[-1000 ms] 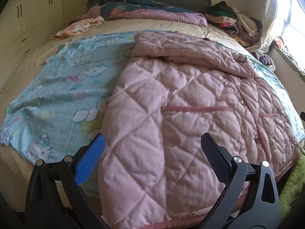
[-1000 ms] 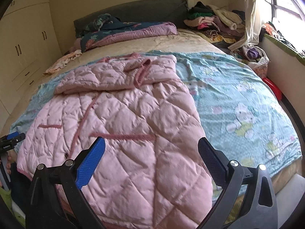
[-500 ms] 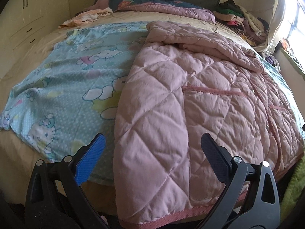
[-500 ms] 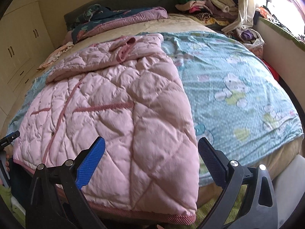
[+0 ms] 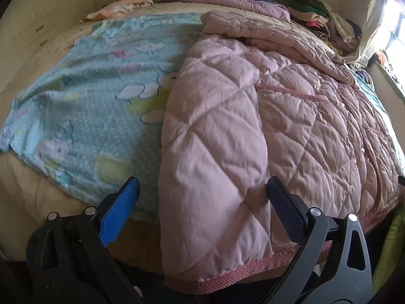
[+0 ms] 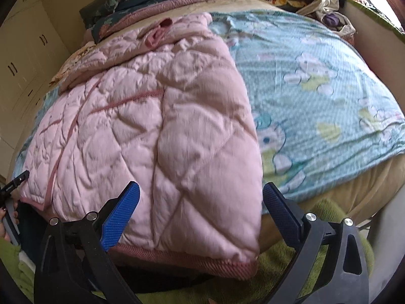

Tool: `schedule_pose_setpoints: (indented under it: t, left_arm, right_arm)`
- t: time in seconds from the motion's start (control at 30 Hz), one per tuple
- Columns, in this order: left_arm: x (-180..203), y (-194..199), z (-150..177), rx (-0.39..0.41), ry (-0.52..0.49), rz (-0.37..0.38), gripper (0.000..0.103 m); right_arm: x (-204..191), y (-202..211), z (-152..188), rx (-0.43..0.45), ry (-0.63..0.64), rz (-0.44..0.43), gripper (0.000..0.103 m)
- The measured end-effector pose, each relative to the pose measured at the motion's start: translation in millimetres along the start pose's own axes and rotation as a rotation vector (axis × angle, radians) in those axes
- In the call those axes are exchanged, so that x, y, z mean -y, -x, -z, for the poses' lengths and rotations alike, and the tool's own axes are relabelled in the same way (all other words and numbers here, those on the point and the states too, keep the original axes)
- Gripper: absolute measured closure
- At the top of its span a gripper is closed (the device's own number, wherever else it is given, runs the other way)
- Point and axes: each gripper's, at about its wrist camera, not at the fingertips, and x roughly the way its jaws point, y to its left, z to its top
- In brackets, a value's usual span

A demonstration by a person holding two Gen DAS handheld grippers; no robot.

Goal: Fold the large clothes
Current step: 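Close the right tool on the ribbed hem while the left tool grasps the hem, then lift the hem with both tools and fold it over toward the collar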

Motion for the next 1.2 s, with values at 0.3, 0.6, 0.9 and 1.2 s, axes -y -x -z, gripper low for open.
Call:
schedule_pose_setpoints:
  t: [0.3,0.6,0.9,1.2]
  left_arm:
    - [2.6,0.3,5.6,-0.013,-0.011,0.013,0.009]
    - [2.0,1.2,6.8,-0.014,-0.004,0.021,0.009]
    - [14.0,3.9,16.0,-0.015,-0.042,0.116,0.044]
    - [15.1,26.4,1.9,0.067,-0.053,0.161,0.091]
  right_arm:
    - [-4.5,-0.1,11.3,-0.032,0.034,-0.037,0.036]
    - [-7.0,32.5,2.3,0.087,0.031,-0.136,0.073]
    - [-2.5,5.9,3.6,-0.033,0.014,-0.127,0.044]
    - [-14.1,48.8,-7.5,0.181,0.073,-0.159,0.082]
